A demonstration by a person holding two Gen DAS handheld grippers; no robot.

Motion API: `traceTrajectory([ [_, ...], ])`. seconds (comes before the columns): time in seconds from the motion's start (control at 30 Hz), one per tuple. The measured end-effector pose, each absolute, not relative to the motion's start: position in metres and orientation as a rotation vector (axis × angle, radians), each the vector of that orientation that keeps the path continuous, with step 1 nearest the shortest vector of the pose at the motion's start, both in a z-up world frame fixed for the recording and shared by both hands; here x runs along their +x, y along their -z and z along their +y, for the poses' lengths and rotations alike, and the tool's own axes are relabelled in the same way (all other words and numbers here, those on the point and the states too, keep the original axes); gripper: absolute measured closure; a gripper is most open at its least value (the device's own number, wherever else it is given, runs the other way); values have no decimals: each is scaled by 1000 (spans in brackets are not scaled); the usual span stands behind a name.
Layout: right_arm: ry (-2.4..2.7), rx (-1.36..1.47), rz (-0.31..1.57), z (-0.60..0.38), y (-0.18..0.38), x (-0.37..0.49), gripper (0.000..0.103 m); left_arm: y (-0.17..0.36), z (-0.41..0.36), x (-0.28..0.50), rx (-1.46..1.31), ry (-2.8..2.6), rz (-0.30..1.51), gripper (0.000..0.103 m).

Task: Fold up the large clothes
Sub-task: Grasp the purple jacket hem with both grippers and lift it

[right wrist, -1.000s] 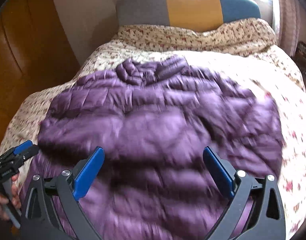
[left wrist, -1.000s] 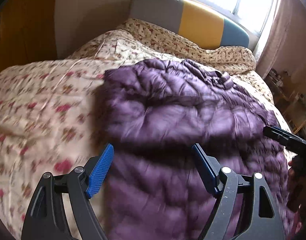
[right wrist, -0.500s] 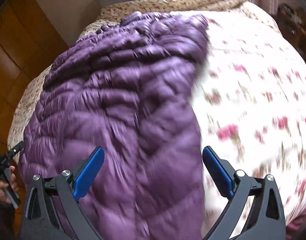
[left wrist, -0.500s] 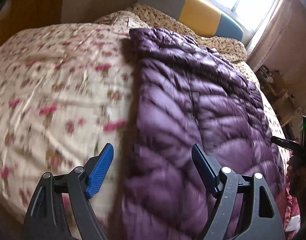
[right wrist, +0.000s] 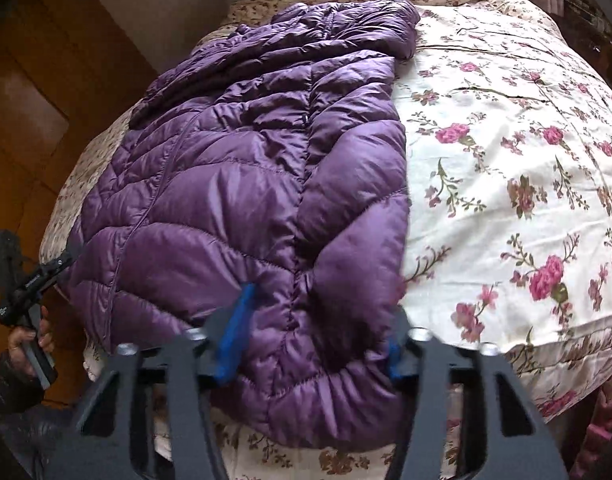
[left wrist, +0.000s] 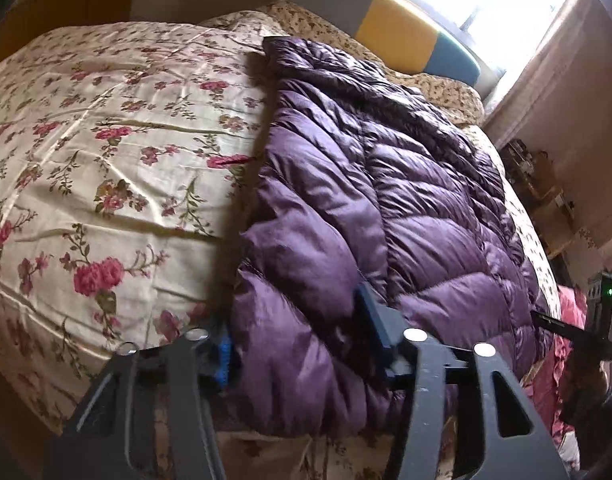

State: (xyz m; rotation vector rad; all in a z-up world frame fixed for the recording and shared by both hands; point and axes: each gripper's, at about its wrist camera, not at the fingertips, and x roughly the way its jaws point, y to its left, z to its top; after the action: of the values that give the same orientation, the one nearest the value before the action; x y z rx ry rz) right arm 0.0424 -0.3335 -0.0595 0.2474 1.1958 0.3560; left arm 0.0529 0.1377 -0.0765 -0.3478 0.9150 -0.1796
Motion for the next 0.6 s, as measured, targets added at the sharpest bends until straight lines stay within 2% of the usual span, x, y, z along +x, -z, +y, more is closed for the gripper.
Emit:
traceTrajectory([
  [0.07, -376, 258, 1193, -334, 57, 40, 81, 74, 137, 48, -346, 195, 903, 73],
  [0.1, -383, 248, 1189, -333, 54, 42, 85, 73, 137, 46, -344, 201, 898, 80],
  [0.2, -400, 241, 1178, -326, 48, 45, 94, 66, 139, 42, -344, 223, 888, 90],
  [0.33, -428, 241, 1141, -322, 30, 48, 95, 51, 138, 38, -319, 245, 868, 95],
  [0.6, -480, 235, 1027, -313, -19, 60, 95, 15, 136, 45, -305, 311, 816, 95],
])
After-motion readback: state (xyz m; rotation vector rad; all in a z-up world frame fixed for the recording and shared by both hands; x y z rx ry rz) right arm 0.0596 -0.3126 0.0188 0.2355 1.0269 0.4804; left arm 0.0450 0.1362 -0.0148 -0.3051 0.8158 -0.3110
